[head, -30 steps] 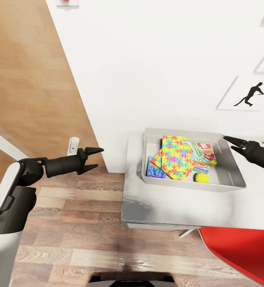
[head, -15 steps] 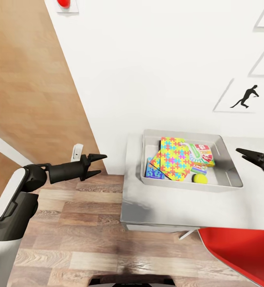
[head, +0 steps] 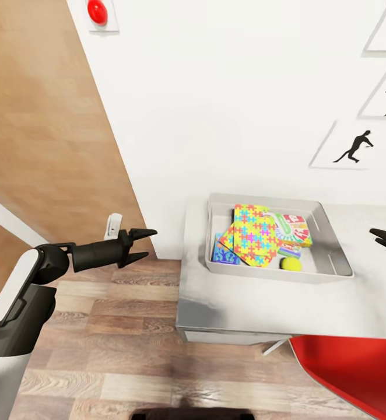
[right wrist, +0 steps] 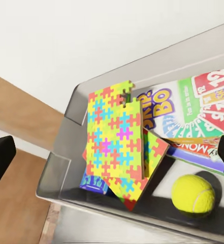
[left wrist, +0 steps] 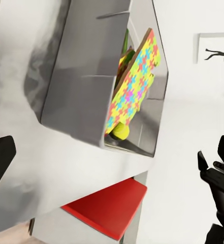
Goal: Put all the toys in the child's room - the three board games (two on the bed and one on the table), the two jigsaw puzzles on the table, and the tennis ball on the table - inside the toy box on the table in the child's room.
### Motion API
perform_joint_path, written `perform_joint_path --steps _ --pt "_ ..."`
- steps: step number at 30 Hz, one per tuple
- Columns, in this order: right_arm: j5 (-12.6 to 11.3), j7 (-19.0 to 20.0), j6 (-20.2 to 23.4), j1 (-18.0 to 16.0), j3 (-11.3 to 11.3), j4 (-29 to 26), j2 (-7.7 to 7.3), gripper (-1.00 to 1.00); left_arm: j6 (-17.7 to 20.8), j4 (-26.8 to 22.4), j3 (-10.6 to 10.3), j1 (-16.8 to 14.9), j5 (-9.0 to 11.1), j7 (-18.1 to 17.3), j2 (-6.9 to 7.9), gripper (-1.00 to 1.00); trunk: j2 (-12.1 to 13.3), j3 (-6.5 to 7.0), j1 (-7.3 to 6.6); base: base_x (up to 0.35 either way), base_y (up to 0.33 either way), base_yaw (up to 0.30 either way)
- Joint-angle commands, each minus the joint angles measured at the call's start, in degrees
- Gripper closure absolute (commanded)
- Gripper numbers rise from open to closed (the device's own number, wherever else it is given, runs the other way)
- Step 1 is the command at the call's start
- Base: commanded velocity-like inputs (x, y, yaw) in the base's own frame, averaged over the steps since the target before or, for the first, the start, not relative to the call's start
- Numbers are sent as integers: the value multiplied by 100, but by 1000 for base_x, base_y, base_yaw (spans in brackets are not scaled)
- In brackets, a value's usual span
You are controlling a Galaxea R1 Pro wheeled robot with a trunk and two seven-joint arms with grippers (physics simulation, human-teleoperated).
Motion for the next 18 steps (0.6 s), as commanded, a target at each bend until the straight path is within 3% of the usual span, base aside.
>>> perform_joint_path --steps 1,11,18 --pt "37 67 27 57 -60 1 -10 -100 -4 -3 2 2 57 27 7 -100 -9 1 4 0 0 -3" --pt "43 137 27 291 -469 1 -43 -100 1 -3 105 118 46 -160 19 -100 -9 93 4 0 0 -1" --pt "64 152 27 497 -653 1 -33 -100 5 -3 398 312 37 -217 27 -100 -9 158 4 -9 0 0"
